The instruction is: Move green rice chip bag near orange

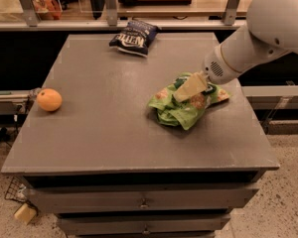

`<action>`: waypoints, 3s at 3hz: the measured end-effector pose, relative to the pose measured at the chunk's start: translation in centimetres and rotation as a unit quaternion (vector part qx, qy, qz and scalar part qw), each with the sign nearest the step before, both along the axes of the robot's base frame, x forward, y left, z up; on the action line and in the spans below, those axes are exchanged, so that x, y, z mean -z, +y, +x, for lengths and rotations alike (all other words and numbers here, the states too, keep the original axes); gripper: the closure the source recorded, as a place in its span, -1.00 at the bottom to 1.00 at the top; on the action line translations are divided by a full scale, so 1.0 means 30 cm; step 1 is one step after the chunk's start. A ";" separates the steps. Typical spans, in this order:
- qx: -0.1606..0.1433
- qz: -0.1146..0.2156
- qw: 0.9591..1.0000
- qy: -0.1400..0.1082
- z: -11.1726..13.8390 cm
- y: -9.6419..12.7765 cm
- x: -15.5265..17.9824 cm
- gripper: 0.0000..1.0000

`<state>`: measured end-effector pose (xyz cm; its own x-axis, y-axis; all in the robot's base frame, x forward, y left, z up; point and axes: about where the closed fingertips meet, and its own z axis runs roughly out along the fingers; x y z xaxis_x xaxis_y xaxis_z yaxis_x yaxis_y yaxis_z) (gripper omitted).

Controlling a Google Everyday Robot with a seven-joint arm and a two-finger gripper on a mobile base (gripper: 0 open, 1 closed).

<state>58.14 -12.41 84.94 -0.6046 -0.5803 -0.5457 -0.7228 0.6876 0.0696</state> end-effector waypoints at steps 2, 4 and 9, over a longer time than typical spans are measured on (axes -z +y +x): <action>0.003 -0.003 1.000 0.002 0.001 -0.008 -0.007 0.87; -0.020 0.018 0.999 -0.023 0.017 0.012 -0.101 1.00; 0.035 0.031 0.998 -0.032 -0.046 -0.110 -0.183 -0.43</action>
Offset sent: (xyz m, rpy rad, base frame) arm 0.0138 -0.0126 0.0275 0.0210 -0.0792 0.0219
